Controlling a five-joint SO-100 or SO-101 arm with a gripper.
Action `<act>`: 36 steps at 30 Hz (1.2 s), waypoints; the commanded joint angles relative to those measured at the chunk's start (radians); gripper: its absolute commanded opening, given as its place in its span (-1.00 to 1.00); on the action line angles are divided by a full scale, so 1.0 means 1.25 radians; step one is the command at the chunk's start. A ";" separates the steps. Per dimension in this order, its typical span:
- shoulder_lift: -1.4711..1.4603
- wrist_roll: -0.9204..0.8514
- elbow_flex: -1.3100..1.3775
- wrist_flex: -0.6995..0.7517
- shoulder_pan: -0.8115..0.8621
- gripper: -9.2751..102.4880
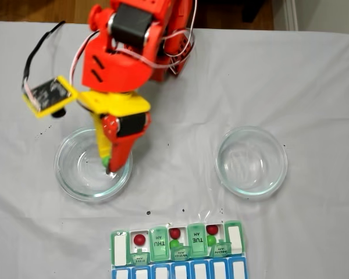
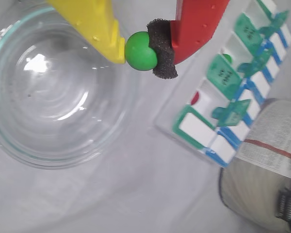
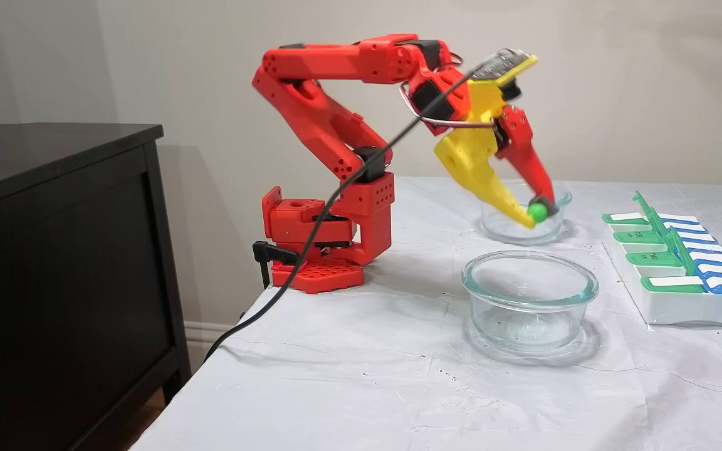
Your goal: Sort medicines into box.
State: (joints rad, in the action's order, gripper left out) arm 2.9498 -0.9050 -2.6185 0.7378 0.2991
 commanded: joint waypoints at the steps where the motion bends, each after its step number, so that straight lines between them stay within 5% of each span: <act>1: 0.025 0.123 0.005 -0.141 -0.052 -0.84; 12: -0.404 0.344 0.163 -0.337 -0.098 -0.84; 36: -0.778 0.378 0.436 -0.352 -0.164 -0.84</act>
State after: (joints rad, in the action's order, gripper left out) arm 1.9482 -0.4126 -2.1675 0.3329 0.1104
